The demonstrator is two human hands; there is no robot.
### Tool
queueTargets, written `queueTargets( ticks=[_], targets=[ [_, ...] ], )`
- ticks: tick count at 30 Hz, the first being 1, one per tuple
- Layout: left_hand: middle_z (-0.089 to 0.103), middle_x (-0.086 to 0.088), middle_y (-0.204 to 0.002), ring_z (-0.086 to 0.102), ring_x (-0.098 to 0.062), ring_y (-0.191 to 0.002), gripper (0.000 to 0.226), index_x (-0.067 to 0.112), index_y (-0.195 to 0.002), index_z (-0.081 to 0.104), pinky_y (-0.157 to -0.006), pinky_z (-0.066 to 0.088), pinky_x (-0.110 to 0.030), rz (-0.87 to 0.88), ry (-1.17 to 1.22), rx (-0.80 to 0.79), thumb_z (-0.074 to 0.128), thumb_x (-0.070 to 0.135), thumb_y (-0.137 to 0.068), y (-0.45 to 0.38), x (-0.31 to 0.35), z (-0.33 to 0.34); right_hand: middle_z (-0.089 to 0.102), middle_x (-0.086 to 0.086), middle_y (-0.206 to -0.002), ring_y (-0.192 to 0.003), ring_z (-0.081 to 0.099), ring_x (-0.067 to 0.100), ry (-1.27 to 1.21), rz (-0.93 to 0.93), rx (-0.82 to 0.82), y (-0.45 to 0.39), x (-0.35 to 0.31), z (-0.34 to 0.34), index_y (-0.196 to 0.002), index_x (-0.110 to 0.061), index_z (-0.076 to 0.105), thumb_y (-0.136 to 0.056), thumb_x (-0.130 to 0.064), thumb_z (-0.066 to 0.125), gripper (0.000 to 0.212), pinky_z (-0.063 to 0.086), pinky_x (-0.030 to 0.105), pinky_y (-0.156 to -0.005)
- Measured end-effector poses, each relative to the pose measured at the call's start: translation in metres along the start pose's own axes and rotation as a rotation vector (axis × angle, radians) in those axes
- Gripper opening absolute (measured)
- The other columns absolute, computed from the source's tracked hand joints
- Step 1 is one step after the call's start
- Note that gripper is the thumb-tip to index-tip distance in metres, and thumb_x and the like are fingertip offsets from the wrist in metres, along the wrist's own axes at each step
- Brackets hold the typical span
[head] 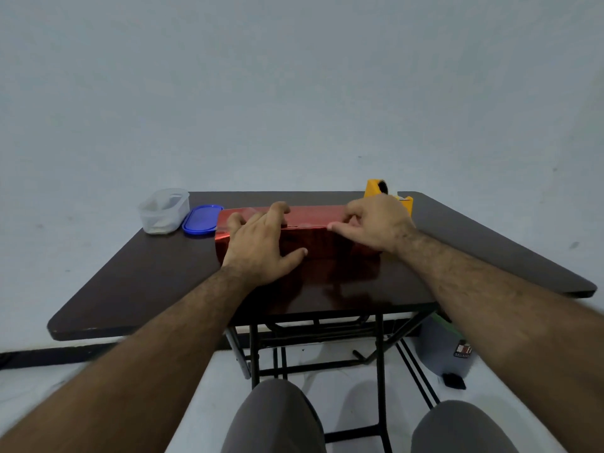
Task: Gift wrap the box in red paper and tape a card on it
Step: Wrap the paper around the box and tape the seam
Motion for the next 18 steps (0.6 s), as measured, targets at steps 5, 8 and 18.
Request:
queueTargets(
  ticks=[5, 8, 18],
  targets=[
    [0.062, 0.006, -0.134, 0.058, -0.019, -0.124, 0.071, 0.025, -0.135, 0.056, -0.108, 0.025, -0.052, 0.112, -0.124, 0.023, 0.057, 0.077, -0.086, -0.014, 0.022, -0.005, 0.078, 0.005, -0.107, -0.108, 0.069, 0.033, -0.121, 0.438, 0.175, -0.011, 0.084, -0.005, -0.105, -0.025, 0.08, -0.097, -0.052, 0.063, 0.032, 0.053, 0.037, -0.085],
    [0.062, 0.009, -0.127, 0.056, -0.017, -0.123, 0.063, 0.026, -0.123, 0.064, -0.107, 0.023, -0.049, 0.164, -0.115, 0.02, 0.055, 0.077, -0.087, -0.033, 0.048, 0.001, 0.074, 0.008, -0.131, -0.124, 0.064, 0.034, -0.264, 0.65, 0.128, -0.026, 0.126, -0.004, -0.123, -0.017, 0.078, -0.099, -0.049, 0.065, 0.042, 0.054, 0.041, -0.103],
    [0.068, 0.007, -0.117, 0.06, -0.023, -0.119, 0.039, 0.032, -0.117, 0.072, -0.108, 0.026, -0.057, 0.035, -0.128, -0.313, 0.067, 0.06, -0.091, -0.155, 0.146, 0.065, 0.055, 0.014, -0.119, -0.096, 0.057, 0.033, -0.393, 0.92, -0.329, -0.076, 0.166, 0.007, -0.117, -0.008, 0.059, -0.096, -0.031, 0.068, 0.033, 0.049, 0.038, -0.069]
  ],
)
Point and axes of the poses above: each hand's wrist, its own y-axis away from the middle knuckle, its own z-axis out of the palm, x = y × z, the point moved 3 cm from there along -y, towards the middle knuckle
